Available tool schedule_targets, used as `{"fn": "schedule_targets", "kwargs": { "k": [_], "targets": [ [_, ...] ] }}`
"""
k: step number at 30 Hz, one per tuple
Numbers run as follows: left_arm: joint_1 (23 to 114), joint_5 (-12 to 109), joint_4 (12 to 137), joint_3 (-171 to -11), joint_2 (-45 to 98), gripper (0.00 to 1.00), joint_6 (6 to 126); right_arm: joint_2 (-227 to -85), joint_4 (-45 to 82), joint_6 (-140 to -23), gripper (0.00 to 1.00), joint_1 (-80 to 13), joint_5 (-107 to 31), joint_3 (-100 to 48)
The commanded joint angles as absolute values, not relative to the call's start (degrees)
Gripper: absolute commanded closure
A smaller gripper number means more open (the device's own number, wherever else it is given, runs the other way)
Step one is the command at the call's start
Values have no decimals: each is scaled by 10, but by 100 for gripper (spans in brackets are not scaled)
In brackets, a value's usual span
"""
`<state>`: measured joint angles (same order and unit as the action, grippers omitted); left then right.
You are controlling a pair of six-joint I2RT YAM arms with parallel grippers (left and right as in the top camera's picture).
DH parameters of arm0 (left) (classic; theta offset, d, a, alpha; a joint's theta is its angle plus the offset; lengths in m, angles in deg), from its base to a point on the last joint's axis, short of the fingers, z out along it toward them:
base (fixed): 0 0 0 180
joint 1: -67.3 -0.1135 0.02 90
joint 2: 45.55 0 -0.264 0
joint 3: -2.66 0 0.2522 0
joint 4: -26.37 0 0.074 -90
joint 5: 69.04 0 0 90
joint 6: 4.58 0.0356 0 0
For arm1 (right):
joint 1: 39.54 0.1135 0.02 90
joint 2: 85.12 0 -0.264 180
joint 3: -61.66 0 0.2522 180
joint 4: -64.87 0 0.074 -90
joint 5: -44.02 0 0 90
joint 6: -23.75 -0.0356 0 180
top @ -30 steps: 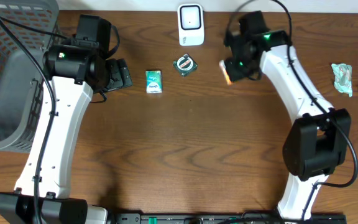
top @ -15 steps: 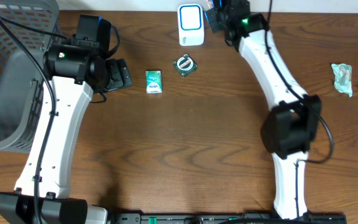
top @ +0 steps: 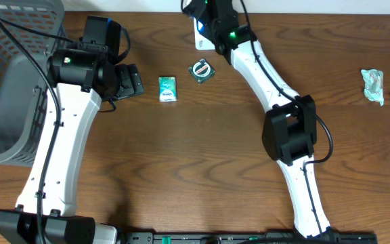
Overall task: Scan the item barcode
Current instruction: 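Present the orange packet to the white scanner with the right gripper, then carry the orange packet to the far right and release it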
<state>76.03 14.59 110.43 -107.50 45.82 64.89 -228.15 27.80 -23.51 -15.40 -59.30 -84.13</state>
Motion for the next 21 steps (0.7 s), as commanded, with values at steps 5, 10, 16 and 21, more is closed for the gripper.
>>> {"fn": "schedule_targets", "kwargs": {
  "k": [5,10,16,21],
  "targets": [
    [759,138,1106,-1080,454,2,654,-2291,278,-190,99,-163,-609,-853],
    [759,138,1106,-1080,454,2,654,-2291,269,-236,99,-164,-611,-853],
    [759,138,1106,-1080,454,2,655,-2260,254,-366,99,-180,-615,-854],
    [759,138,1106,-1080,454,2,655,-2201,156,-433,99,-239,-645,-854]
  ]
}}
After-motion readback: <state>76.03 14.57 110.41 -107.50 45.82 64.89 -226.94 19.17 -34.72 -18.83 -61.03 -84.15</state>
